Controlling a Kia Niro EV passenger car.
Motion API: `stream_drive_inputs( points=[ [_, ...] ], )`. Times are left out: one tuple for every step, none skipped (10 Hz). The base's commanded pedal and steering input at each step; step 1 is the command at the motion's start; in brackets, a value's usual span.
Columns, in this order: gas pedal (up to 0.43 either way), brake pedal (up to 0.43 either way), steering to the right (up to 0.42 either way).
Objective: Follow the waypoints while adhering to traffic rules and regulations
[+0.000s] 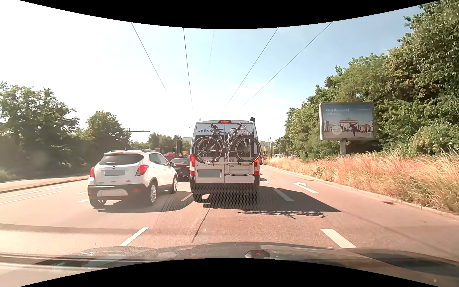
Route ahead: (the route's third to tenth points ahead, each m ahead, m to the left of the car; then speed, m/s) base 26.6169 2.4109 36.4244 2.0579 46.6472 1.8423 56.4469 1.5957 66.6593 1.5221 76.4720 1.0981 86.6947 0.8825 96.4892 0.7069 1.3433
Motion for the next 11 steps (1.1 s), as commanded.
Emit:
stream_drive_inputs(
  points=[
    [0.000, 0.226, 0.002],
    [0.000, 0.226, 0.001],
    [0.000, 0.226, 0.001],
    [0.000, 0.226, 0.001],
    [0.000, 0.226, 0.001],
    [0.000, 0.226, 0.001],
    [0.000, 0.220, 0.001],
    [0.000, 0.201, 0.001],
    [0.000, 0.189, 0.001],
    [0.000, 0.183, 0.000],
    [0.000, 0.189, 0.000]
  ],
)
